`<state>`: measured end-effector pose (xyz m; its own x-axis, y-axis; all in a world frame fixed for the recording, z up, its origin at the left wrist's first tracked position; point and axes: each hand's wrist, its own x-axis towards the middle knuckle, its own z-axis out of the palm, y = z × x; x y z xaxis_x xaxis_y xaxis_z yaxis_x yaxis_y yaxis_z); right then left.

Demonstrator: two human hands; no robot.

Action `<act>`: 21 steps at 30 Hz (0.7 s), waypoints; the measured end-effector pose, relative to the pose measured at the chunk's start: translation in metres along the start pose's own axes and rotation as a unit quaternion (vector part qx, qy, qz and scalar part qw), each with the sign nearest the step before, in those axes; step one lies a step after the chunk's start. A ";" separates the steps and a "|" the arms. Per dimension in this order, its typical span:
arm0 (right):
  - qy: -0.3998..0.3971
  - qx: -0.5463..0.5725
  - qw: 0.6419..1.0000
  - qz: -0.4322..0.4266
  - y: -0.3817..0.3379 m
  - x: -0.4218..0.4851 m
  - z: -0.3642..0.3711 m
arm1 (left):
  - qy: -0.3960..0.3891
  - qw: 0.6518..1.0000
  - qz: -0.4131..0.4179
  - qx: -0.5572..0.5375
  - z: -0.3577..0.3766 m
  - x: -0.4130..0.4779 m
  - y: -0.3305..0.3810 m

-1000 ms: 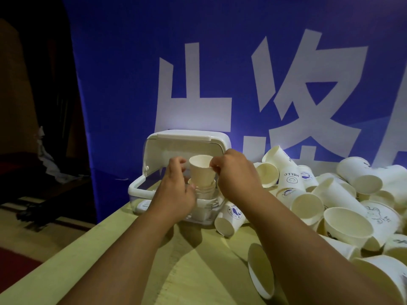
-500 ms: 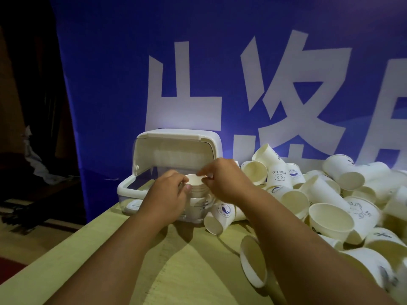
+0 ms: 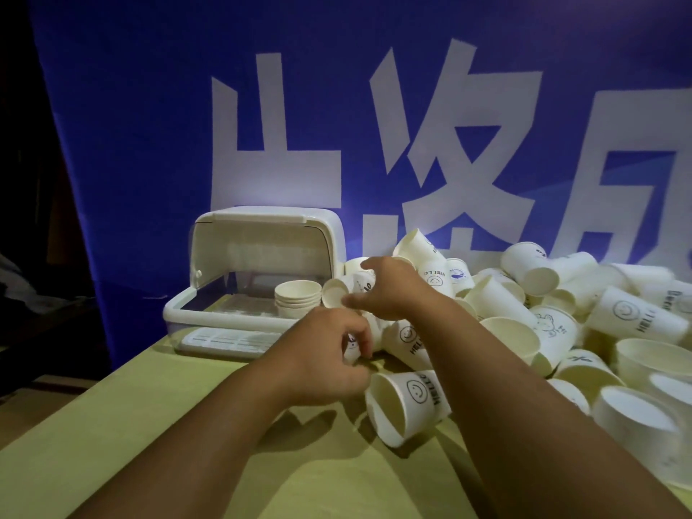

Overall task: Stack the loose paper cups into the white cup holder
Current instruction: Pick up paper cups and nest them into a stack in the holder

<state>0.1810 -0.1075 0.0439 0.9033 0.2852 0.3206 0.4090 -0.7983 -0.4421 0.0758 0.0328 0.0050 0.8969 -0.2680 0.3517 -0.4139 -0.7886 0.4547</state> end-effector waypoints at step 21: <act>0.146 0.291 0.945 0.041 0.003 0.010 -0.008 | 0.125 0.992 -0.024 -0.017 -0.015 0.001 -0.029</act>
<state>0.1907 -0.1115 0.0525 0.8954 0.0079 0.4452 0.4180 -0.3599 -0.8341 0.0862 0.0638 0.0049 0.8510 -0.0821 0.5187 -0.3807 -0.7768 0.5017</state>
